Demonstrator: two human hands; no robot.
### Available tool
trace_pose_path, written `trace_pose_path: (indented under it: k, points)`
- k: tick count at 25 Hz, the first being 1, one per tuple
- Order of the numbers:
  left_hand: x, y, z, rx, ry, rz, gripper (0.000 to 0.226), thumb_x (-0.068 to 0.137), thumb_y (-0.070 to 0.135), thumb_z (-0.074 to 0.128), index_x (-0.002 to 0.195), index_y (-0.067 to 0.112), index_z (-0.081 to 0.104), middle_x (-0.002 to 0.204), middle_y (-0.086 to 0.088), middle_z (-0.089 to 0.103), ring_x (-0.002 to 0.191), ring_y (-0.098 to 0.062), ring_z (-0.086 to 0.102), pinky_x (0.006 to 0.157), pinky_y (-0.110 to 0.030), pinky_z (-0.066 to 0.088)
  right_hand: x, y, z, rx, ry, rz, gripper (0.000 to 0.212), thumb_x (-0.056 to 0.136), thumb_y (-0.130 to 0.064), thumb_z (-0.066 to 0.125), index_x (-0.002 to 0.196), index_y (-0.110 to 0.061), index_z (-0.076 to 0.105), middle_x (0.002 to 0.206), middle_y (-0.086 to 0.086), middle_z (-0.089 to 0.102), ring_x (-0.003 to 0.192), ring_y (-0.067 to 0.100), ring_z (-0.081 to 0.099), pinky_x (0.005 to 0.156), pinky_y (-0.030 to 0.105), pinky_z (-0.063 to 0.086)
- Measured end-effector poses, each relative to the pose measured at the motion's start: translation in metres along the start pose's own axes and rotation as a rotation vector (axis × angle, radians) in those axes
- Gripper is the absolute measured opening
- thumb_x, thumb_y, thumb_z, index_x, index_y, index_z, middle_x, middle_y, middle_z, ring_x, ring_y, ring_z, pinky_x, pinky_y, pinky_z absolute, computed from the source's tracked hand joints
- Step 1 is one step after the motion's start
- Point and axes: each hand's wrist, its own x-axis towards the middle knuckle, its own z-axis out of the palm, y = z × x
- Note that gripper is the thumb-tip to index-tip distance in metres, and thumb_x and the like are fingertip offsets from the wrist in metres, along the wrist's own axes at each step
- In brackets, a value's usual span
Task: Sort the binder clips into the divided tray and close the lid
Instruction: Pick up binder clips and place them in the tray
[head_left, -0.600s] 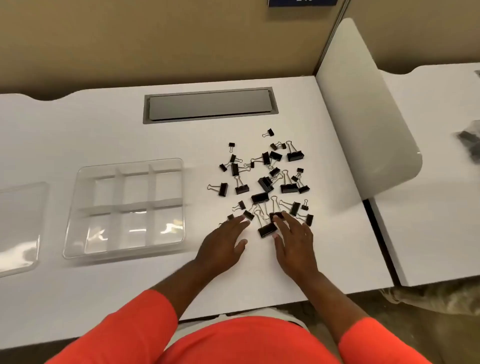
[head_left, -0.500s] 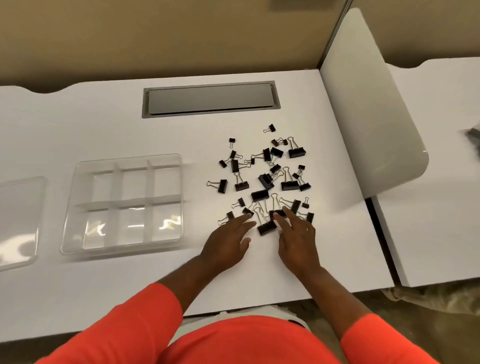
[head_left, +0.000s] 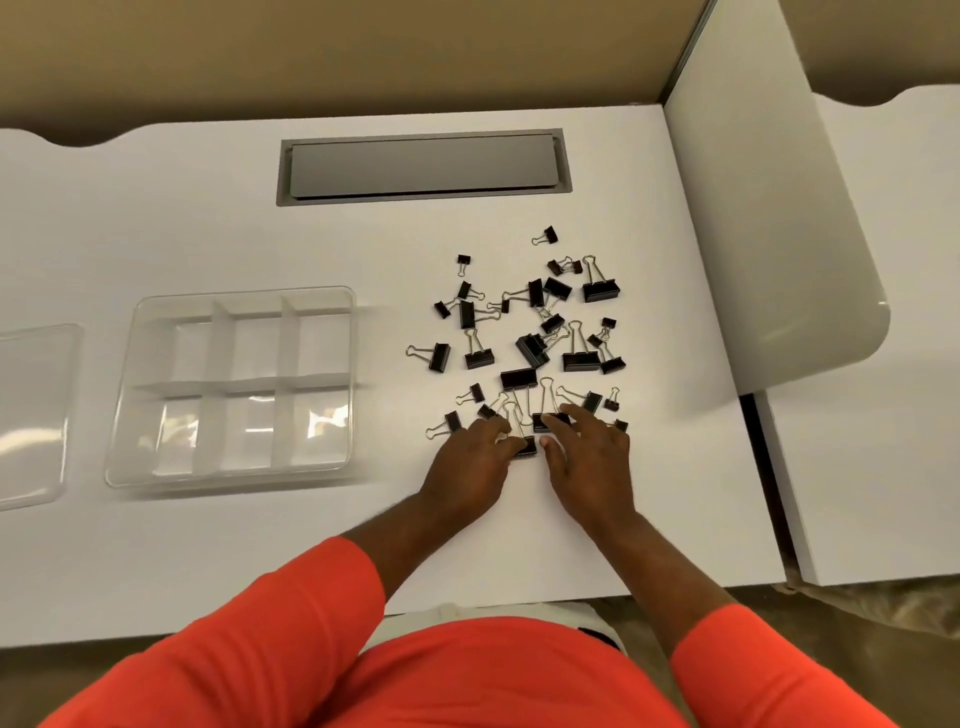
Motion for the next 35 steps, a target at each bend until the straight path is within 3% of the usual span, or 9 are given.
trace_pose_path:
  k: [2,4,6,8,15,19,25,31,35]
  points:
    - [-0.006,-0.006,-0.004,0.007,0.008,-0.046,0.034,0.08,0.007,0.07,0.114,0.015,0.071,0.12,-0.007,0.063,0.1,-0.026,0.063,0.076,-0.034,0.052,0.003,0.0,0.0,0.001,-0.002,0.01,0.032,0.096,-0.04,0.062,0.123,-0.024,0.068,0.135,0.003,0.06,0.123,0.021,0.055,0.101,0.041,0.035]
    - [-0.012,-0.008,-0.007,-0.013,0.01,-0.093,0.031,0.084,0.023,0.069,0.114,0.016,0.069,0.123,-0.003,0.061,0.106,-0.022,0.06,0.082,-0.032,0.05,0.006,-0.002,0.002,-0.001,-0.008,0.018,0.037,0.093,-0.049,0.063,0.121,-0.024,0.068,0.132,0.001,0.061,0.122,0.019,0.055,0.101,0.042,0.037]
    - [-0.013,-0.006,-0.006,-0.036,0.025,-0.142,0.035,0.085,0.043,0.068,0.11,0.018,0.067,0.116,0.001,0.061,0.102,-0.017,0.057,0.079,-0.028,0.047,0.007,-0.005,0.004,-0.008,-0.002,0.021,0.039,0.092,-0.052,0.063,0.118,-0.023,0.069,0.127,0.001,0.063,0.118,0.02,0.057,0.098,0.042,0.04]
    - [-0.01,-0.002,-0.001,-0.062,0.05,-0.198,0.038,0.083,0.05,0.069,0.103,0.018,0.065,0.105,0.003,0.06,0.094,-0.015,0.055,0.072,-0.024,0.045,0.008,-0.009,0.004,-0.015,0.016,0.025,0.034,0.091,-0.047,0.066,0.113,-0.021,0.069,0.12,0.0,0.064,0.11,0.021,0.06,0.093,0.041,0.041]
    - [-0.017,0.006,0.0,-0.239,0.139,-0.29,0.029,0.08,0.031,0.075,0.103,0.015,0.065,0.111,0.003,0.058,0.102,-0.014,0.055,0.073,-0.03,0.055,0.004,-0.013,-0.008,0.066,0.059,0.018,0.024,0.087,-0.035,0.069,0.105,-0.019,0.068,0.108,-0.003,0.065,0.1,0.018,0.06,0.084,0.037,0.045]
    - [-0.027,0.002,-0.013,-0.305,0.188,-0.298,0.034,0.082,0.031,0.073,0.112,0.017,0.066,0.117,0.005,0.058,0.108,-0.009,0.052,0.084,-0.019,0.047,-0.001,-0.018,-0.019,0.072,0.097,0.073,0.023,0.085,-0.032,0.069,0.105,-0.02,0.068,0.107,-0.004,0.066,0.099,0.019,0.059,0.084,0.039,0.046]
    - [-0.044,-0.009,-0.049,-0.349,0.289,-0.261,0.03,0.08,0.026,0.073,0.108,0.018,0.066,0.113,0.008,0.058,0.107,-0.006,0.052,0.084,-0.017,0.046,-0.006,-0.048,-0.026,0.104,0.147,0.078,0.022,0.084,-0.032,0.063,0.102,-0.021,0.069,0.103,-0.005,0.067,0.097,0.018,0.06,0.083,0.038,0.044]
    - [-0.065,-0.061,-0.089,-0.366,0.4,-0.292,0.021,0.079,0.022,0.074,0.098,0.02,0.068,0.111,0.01,0.058,0.11,-0.005,0.052,0.087,-0.014,0.043,-0.002,-0.108,-0.018,0.162,0.164,-0.021,0.025,0.086,-0.03,0.064,0.109,-0.021,0.069,0.11,-0.006,0.067,0.101,0.015,0.061,0.085,0.037,0.043]
    - [-0.068,-0.109,-0.12,-0.345,0.468,-0.37,0.022,0.079,0.023,0.075,0.1,0.022,0.068,0.114,0.012,0.057,0.111,-0.005,0.052,0.082,-0.019,0.045,0.009,-0.149,-0.001,0.187,0.17,-0.063,0.033,0.088,-0.037,0.059,0.112,-0.018,0.072,0.118,-0.003,0.068,0.111,0.016,0.061,0.094,0.039,0.044]
